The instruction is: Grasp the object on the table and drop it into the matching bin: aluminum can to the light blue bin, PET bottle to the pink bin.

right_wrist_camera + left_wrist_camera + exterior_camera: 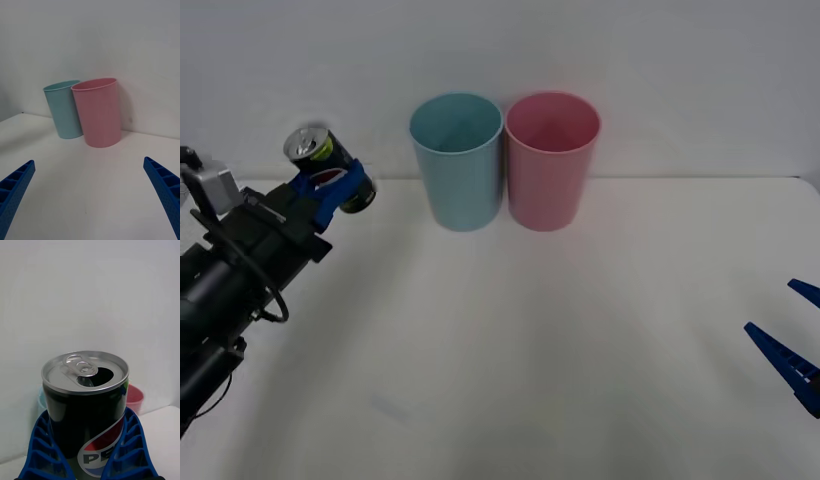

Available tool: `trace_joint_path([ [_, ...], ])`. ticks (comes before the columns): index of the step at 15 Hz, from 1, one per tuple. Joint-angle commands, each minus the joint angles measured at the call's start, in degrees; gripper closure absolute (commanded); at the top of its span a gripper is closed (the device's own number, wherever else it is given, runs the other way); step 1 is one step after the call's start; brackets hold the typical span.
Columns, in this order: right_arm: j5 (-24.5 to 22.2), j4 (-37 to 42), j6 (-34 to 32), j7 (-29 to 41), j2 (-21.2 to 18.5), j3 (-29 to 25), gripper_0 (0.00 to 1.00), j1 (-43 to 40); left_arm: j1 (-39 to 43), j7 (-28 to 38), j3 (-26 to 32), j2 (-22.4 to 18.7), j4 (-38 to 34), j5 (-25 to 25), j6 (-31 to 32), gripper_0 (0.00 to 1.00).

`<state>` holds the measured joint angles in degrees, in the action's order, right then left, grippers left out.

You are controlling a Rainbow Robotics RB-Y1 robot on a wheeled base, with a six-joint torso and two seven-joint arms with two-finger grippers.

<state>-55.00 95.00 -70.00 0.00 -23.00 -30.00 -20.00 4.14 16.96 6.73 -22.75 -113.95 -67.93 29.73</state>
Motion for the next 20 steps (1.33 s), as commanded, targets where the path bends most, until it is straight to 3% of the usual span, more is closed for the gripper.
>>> trace_joint_path([
  [1, 0.0, 0.0, 0.0, 0.0, 0.0, 0.0, 0.0, 0.0, -9.15, 2.2, -0.31, 0.34, 7.08, -4.22, -0.11, 1.0],
  [6, 0.0, 0.0, 0.0, 0.0, 0.0, 0.0, 0.0, 0.0, -24.53, 2.46, -1.81, 0.34, 21.84, -7.48, 0.24, 1.0],
  [15, 0.0, 0.0, 0.0, 0.0, 0.0, 0.0, 0.0, 0.0, -51.6, 2.29, -9.45, 0.69, 53.84, -11.96, 0.59, 1.0],
  [17, 0.0, 0.0, 0.0, 0.0, 0.0, 0.0, 0.0, 0.0, -54.5, 1.76, -9.81, 1.13, 58.05, -11.96, 0.59, 1.0],
  [20, 0.0, 0.0, 0.0, 0.0, 0.0, 0.0, 0.0, 0.0, -55.03, 1.59, -10.16, 1.57, 58.49, -12.22, 0.86, 1.0],
])
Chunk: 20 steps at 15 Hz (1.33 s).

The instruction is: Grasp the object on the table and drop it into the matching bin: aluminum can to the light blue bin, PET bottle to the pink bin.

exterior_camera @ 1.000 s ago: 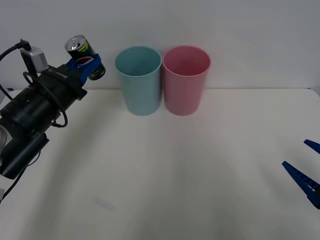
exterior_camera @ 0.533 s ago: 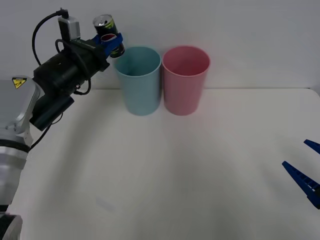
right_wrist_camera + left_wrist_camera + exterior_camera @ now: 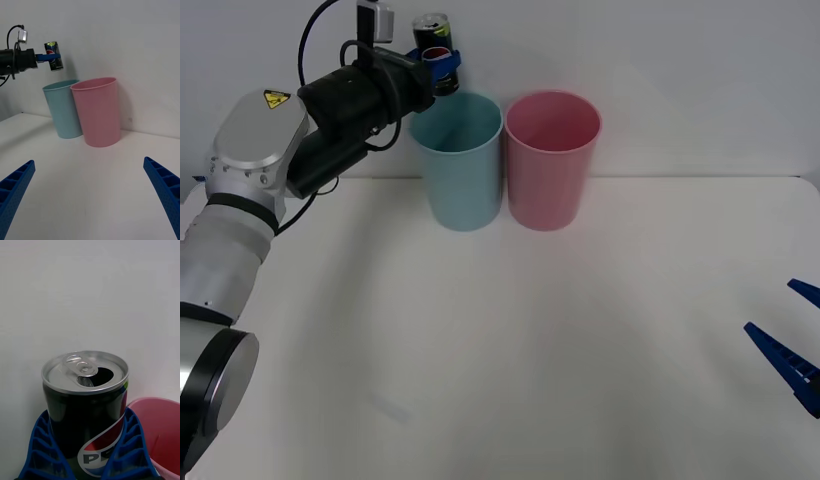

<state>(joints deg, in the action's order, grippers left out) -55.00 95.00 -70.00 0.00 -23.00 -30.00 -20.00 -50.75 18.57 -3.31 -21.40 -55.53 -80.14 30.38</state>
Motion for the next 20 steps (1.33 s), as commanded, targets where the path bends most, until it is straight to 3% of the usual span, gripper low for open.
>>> trace_joint_path([
  [1, 0.0, 0.0, 0.0, 0.0, 0.0, 0.0, 0.0, 0.0, -0.14, -0.03, -0.11, 0.39, 0.07, -0.02, 0.21, 1.0],
  [2, 0.0, 0.0, 0.0, 0.0, 0.0, 0.0, 0.0, 0.0, -0.14, -0.03, -0.2, 0.39, 0.07, -0.11, 0.21, 1.0],
  [3, 0.0, 0.0, 0.0, 0.0, 0.0, 0.0, 0.0, 0.0, -0.14, -0.12, -0.2, 0.48, 0.07, -0.02, 0.3, 0.91],
  [4, 0.0, 0.0, 0.0, 0.0, 0.0, 0.0, 0.0, 0.0, -0.23, -0.29, -0.2, 0.57, -0.02, -0.11, 0.21, 0.36],
  [5, 0.0, 0.0, 0.0, 0.0, 0.0, 0.0, 0.0, 0.0, -0.23, -0.73, -0.2, 0.57, -0.02, -0.28, 0.21, 0.0],
  [13, 0.0, 0.0, 0.0, 0.0, 0.0, 0.0, 0.0, 0.0, -0.14, -1.43, 0.15, 0.39, 0.07, 0.51, 0.3, 0.0],
  [16, 0.0, 0.0, 0.0, 0.0, 0.0, 0.0, 0.0, 0.0, 0.92, -2.49, 0.15, -0.22, -0.19, 4.46, 1.18, 0.0],
  [20, 0.0, 0.0, 0.0, 0.0, 0.0, 0.0, 0.0, 0.0, 7.77, -3.72, 0.15, -1.72, -8.37, 10.53, 1.35, 0.0],
])
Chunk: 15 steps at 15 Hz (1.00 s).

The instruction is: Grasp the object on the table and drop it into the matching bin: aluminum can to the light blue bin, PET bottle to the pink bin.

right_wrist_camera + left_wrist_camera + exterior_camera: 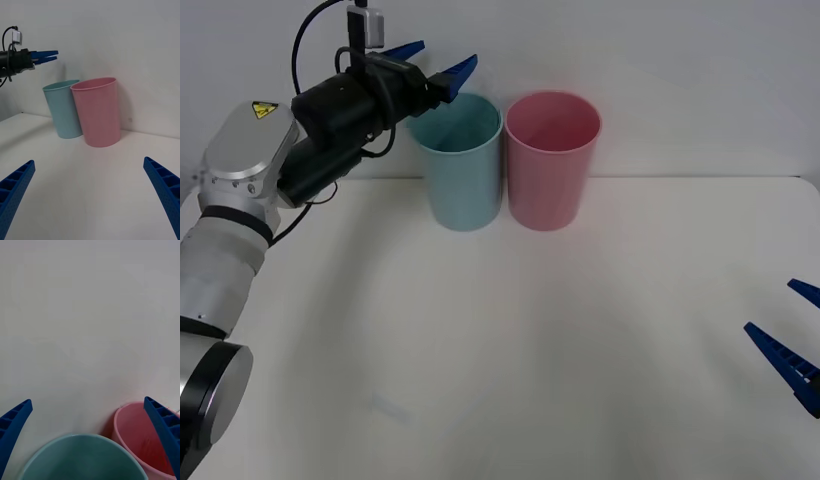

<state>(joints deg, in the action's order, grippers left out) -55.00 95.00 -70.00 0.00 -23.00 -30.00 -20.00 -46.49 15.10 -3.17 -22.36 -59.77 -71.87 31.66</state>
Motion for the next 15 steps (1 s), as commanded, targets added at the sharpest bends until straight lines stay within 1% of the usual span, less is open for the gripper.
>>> trace_joint_path([
  [1, 0.0, 0.0, 0.0, 0.0, 0.0, 0.0, 0.0, 0.0, 6.41, -0.6, 0.01, -1.63, -7.55, 3.75, -0.02, 0.0],
  [5, 0.0, 0.0, 0.0, 0.0, 0.0, 0.0, 0.0, 0.0, 16.69, -1.39, 1.85, -4.0, -18.8, 7.97, 0.24, 0.0],
  [7, 0.0, 0.0, 0.0, 0.0, 0.0, 0.0, 0.0, 0.0, 22.58, -1.83, 3.96, -4.53, -24.69, 8.85, 0.86, 0.0],
  [10, 0.0, 0.0, 0.0, 0.0, 0.0, 0.0, 0.0, 0.0, 31.81, -2.44, 8.97, -4.53, -32.6, 9.82, 4.72, 0.0],
  [15, 0.0, 0.0, 0.0, 0.0, 0.0, 0.0, 0.0, 0.0, 45.87, -4.2, 16.18, -4.53, -42.36, 12.37, 10.7, 0.0],
])
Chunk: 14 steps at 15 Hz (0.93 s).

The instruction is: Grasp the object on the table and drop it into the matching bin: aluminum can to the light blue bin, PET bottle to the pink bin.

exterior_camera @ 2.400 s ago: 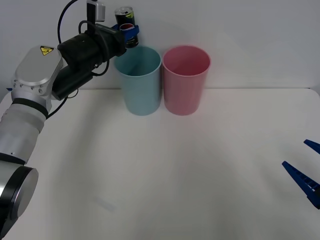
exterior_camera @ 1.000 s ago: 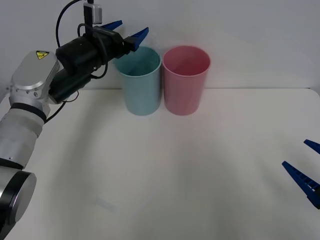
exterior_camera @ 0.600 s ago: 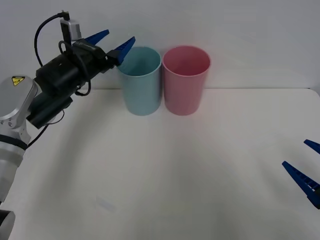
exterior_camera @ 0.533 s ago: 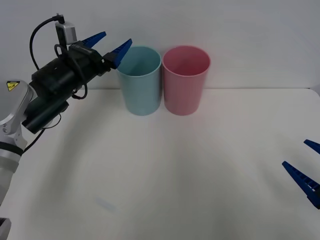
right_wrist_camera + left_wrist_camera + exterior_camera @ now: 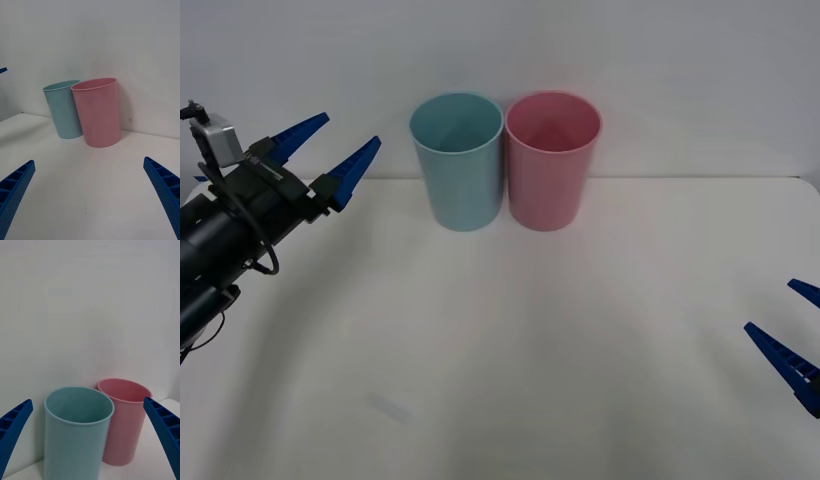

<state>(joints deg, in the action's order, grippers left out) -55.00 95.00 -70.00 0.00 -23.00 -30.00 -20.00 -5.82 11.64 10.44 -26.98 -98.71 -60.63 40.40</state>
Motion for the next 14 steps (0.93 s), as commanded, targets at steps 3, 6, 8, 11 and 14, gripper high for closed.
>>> trace_joint_path([
  [3, 0.0, 0.0, 0.0, 0.0, 0.0, 0.0, 0.0, 0.0, 13.38, -2.77, 6.97, 0.09, -7.73, 3.5, 5.22, 0.0],
  [6, 0.0, 0.0, 0.0, 0.0, 0.0, 0.0, 0.0, 0.0, 20.24, -8.04, 11.89, 0.09, -8.34, 6.58, 10.49, 0.0],
  [8, 0.0, 0.0, 0.0, 0.0, 0.0, 0.0, 0.0, 0.0, 24.19, -8.48, 16.63, 0.0, -8.34, 7.19, 15.76, 0.0],
  [11, 0.0, 0.0, 0.0, 0.0, 0.0, 0.0, 0.0, 0.0, 29.55, -8.83, 22.26, 0.0, -8.34, 7.1, 22.44, 0.0],
  [14, 0.0, 0.0, 0.0, 0.0, 0.0, 0.0, 0.0, 0.0, 35.27, -12.61, 23.93, -1.67, -8.17, 7.1, 24.2, 0.0],
])
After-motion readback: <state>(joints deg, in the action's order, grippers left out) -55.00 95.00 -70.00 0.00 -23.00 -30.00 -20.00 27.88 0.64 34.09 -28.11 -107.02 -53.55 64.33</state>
